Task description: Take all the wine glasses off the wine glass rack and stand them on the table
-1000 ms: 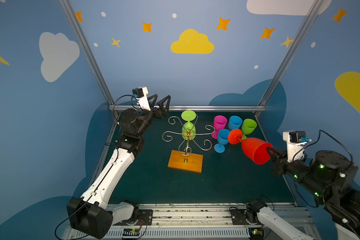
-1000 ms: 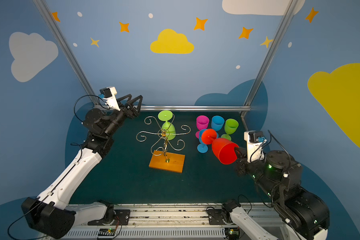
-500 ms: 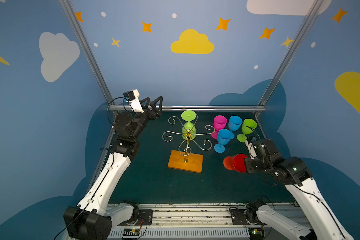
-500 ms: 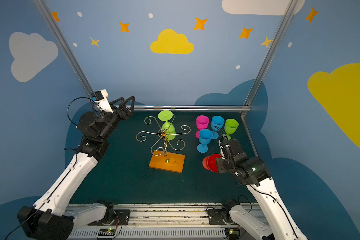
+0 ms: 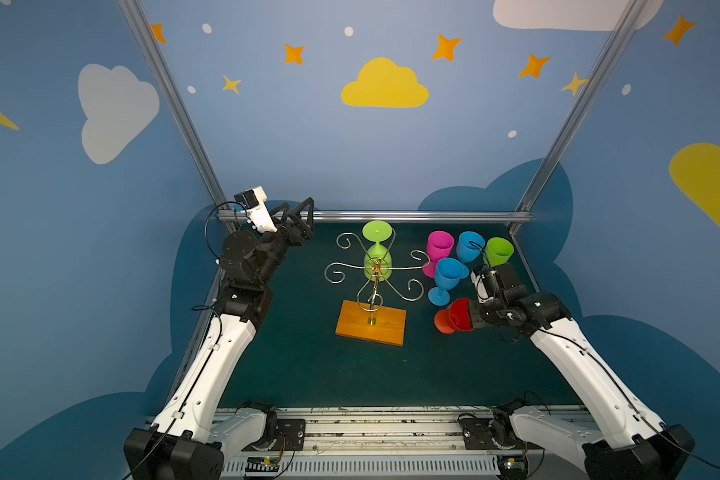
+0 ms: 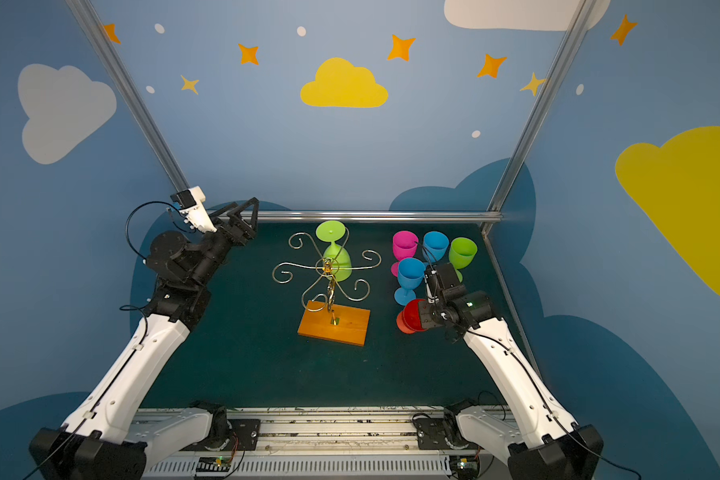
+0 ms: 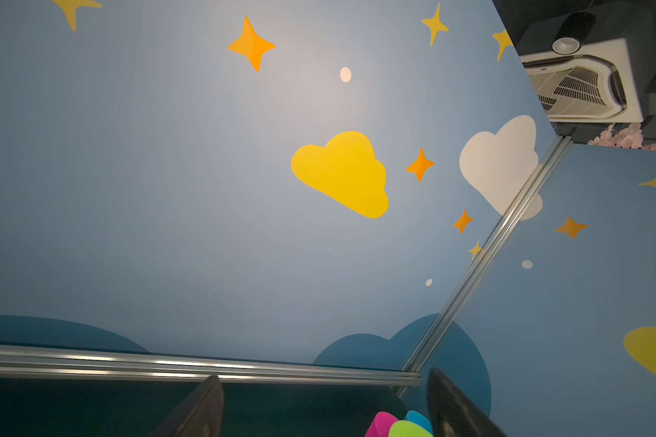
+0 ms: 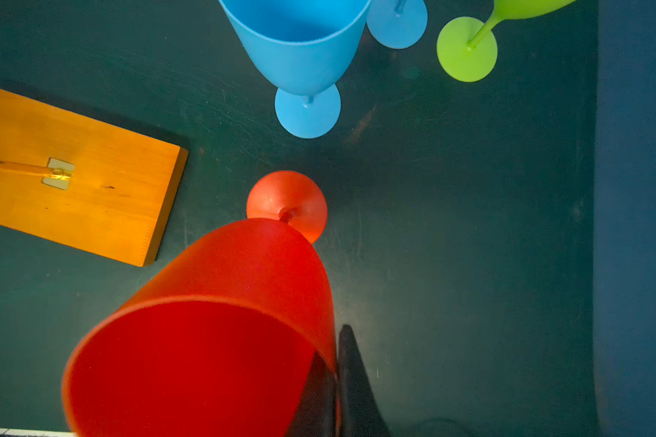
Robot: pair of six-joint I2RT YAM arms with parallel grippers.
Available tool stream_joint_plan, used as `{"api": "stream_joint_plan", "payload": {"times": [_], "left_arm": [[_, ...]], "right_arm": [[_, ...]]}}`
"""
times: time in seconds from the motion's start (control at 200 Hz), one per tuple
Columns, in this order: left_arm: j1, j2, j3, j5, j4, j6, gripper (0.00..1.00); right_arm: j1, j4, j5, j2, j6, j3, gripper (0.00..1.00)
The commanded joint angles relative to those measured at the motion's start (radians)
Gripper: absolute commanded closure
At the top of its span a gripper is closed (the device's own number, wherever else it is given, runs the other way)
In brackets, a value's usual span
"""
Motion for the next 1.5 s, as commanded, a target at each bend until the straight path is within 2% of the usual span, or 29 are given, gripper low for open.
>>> {"api": "stream_joint_plan", "payload": {"times": [0.0,0.786,1.131,1.312,1.497], "left_arm": [[0.011,-0.025,-0.016,0.005,-0.011,-0.008,0.17],[0.046,-0.05,-0.045,0.026,-0.048,-0.027,0.17],[0.074,-0.029,-0.018,0.005,-0.132,-0.07,0.17],[0.116,0.011,0.0,0.069,-0.144,-0.135,0.18],[0.129,0.072,0.072,0.147,-0.204,-0.131,0.21]], "right_arm": [[-0.017,0.068,-0.045,0.029,-0.01,-0.01,1.0],[-0.034,0.069,-0.064,0.14,-0.019,0.01,1.0],[-0.035,0.078,-0.099,0.13,-0.009,0.035,0.82],[-0.039,0.076,-0.113,0.11,-0.007,0.061,0.72],[-0.058,0.092,-0.163,0.073,0.007,0.096,0.6]]}}
